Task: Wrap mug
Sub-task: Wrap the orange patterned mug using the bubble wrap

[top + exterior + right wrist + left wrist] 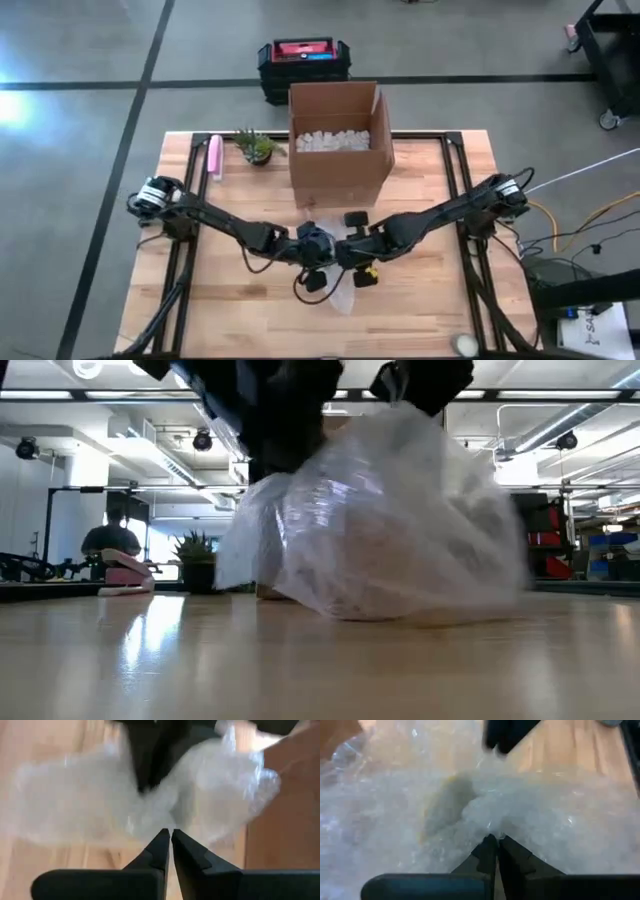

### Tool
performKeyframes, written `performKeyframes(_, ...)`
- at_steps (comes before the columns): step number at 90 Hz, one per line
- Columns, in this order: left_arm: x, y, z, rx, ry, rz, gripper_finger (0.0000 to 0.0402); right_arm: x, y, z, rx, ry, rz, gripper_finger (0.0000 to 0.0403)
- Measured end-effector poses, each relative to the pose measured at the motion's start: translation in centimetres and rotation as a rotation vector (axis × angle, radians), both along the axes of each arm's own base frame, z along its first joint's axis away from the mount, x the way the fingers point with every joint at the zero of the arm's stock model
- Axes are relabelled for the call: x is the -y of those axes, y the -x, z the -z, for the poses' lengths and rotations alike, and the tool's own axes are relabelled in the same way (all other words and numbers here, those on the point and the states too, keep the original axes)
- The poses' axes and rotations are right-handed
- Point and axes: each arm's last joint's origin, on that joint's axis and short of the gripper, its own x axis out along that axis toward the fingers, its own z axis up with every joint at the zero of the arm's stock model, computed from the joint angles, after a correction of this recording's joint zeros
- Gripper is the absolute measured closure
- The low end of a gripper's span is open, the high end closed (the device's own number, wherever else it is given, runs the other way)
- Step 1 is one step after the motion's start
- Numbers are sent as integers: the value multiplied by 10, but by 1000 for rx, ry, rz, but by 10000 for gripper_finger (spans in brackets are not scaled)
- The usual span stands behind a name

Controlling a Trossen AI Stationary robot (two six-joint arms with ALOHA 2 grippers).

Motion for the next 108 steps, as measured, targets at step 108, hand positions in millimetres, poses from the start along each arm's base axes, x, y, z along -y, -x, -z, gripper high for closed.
performKeyframes(108,-4,57,-73,36,-37,-48,402,5,-10,63,77,-47,-8,395)
